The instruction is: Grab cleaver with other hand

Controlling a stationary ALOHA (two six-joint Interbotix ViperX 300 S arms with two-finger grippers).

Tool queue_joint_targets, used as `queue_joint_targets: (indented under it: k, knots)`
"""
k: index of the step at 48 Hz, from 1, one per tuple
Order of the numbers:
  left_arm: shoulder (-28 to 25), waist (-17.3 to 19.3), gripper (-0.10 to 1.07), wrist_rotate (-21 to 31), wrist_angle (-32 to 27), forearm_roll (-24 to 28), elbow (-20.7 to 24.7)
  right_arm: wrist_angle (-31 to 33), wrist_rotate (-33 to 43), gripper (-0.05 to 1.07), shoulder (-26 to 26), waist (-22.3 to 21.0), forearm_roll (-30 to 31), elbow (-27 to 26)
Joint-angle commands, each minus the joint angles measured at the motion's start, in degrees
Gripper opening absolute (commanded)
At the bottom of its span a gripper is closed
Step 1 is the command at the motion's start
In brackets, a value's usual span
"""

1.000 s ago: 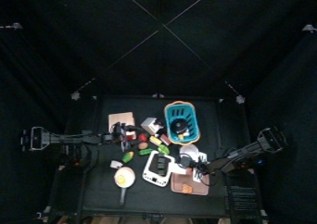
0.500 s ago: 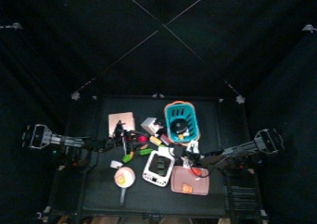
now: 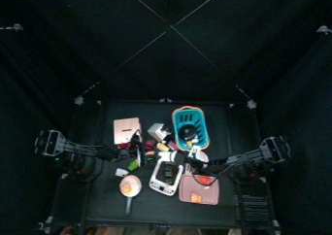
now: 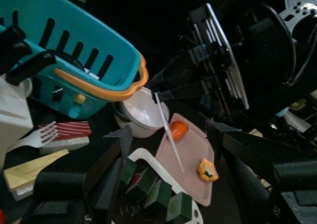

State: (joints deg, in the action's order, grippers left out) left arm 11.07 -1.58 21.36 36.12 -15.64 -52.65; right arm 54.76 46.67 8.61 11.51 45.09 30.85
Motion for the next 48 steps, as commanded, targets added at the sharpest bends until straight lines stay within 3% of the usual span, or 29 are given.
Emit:
queue_joint_targets:
  k: [1,17,29,36,48]
  knots:
    - [-1.0,-0.2,0.97,1.7,0.2,1.4,1.8,0.4,0.0,0.55,0.5,-0.4,1.0,-1.7]
    - [-4.4,0.3,0.91,4.7,0.7,2.3,2.4,0.4,0.1,0.55,-0.6,-0.4,1.6,-1.7]
    - [-4.5,0.4,0.61,4.7,0.9,2.3,2.1,0.4,0.2,0.55,-1.1,-0.4,1.5,-1.7]
    - [-4.5,0.4,0.5,4.7,0.9,2.3,2.0,-0.8,0.6,0.57,-1.4,-0.4,1.1,-2.0]
    - [-4.5,0.4,0.49,4.6,1.1,2.4,1.7,-4.7,0.5,0.71,-1.0,-0.4,0.8,-1.7]
